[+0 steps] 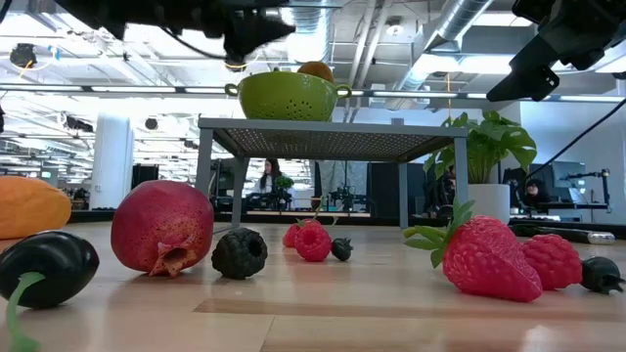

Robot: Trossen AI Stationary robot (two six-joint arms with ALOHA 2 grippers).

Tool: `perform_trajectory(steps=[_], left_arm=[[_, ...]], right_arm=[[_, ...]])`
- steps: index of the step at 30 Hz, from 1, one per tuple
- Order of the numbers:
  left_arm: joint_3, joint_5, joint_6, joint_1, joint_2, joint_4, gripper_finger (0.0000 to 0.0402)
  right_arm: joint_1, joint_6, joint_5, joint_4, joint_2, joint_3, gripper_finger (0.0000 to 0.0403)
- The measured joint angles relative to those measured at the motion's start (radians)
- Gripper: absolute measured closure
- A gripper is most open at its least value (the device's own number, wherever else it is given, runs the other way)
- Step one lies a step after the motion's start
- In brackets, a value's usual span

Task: Pick & Place Fruit
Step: Put the pomegranate into the green strainer bowl on the shelf

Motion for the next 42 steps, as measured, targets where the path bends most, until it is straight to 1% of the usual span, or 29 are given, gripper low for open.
perform_trajectory(steps=[5,9,14,17,20,23,28,35,42], left_arm=[[0.0,0.009,0.089,-0.165,0.0,-0.021,0.0124],[0.001,0.008,0.096,-0.288,0.0,-0.055,0.0124],[0.001,0.001,0.097,-0.411,0.019,-0.099,0.0123],[0.001,0.001,0.12,-0.458,0.057,-0.097,0.0123],[0.001,-0.003,0.152,-0.483,0.113,-0.098,0.0125],[0.001,-0.004,0.155,-0.484,0.176,-0.098,0.0124],[0.001,-0.037,0.157,-0.482,0.262,-0.095,0.0124],[0.001,-0.071,0.229,-0.484,0.339,-0.09,0.0124],[0.001,-0.077,0.236,-0.484,0.405,-0.093,0.0124]], right_arm=[[0.0,0.0,0.0,0.0,0.0,0.0,0.0101],[0.0,0.0,0.0,0.0,0.0,0.0,0.0101],[0.0,0.0,0.0,0.0,0.0,0.0,0.0101],[0.0,0.0,0.0,0.0,0.0,0.0,0.0101],[0.0,0.0,0.0,0.0,0.0,0.0,0.0101],[0.0,0.0,0.0,0.0,0.0,0.0,0.0101],[0.0,0.0,0.0,0.0,0.0,0.0,0.0101],[0.0,0.0,0.0,0.0,0.0,0.0,0.0101],[0.0,0.0,0.0,0.0,0.0,0.0,0.0101]])
